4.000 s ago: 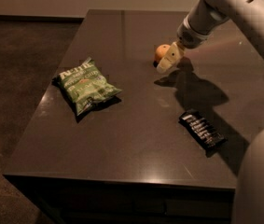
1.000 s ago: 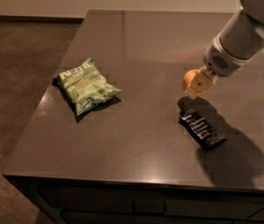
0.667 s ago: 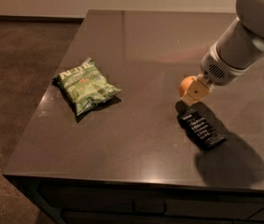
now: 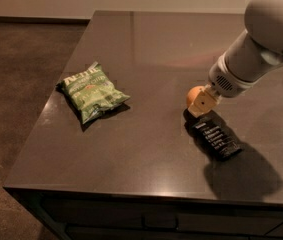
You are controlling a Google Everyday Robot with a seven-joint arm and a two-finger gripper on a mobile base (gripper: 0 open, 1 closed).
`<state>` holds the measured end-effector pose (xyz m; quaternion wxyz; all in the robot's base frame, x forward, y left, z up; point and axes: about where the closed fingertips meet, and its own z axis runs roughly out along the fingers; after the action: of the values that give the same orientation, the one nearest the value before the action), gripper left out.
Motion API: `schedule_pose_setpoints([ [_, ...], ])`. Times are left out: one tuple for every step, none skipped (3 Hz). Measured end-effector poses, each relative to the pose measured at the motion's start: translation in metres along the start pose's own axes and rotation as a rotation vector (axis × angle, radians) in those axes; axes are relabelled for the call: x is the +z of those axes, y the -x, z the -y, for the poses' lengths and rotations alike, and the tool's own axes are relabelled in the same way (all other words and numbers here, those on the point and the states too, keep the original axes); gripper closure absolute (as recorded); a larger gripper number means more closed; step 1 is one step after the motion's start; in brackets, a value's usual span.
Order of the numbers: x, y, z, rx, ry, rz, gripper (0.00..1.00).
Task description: Move orange near rxbar chocolate
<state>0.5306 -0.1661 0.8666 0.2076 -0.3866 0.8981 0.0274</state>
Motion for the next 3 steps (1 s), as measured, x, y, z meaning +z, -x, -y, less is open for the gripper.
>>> schedule_pose_setpoints([
  [0.0086,-0.0044,0.001,0.018,0.006,-0.024,0.66],
  [0.0112,-0.0084,0.0016,0.032,0.013,-0.034,0.43],
  [0.0114,-0.0088,0.0011,0.033,0.013,-0.036,0.19],
])
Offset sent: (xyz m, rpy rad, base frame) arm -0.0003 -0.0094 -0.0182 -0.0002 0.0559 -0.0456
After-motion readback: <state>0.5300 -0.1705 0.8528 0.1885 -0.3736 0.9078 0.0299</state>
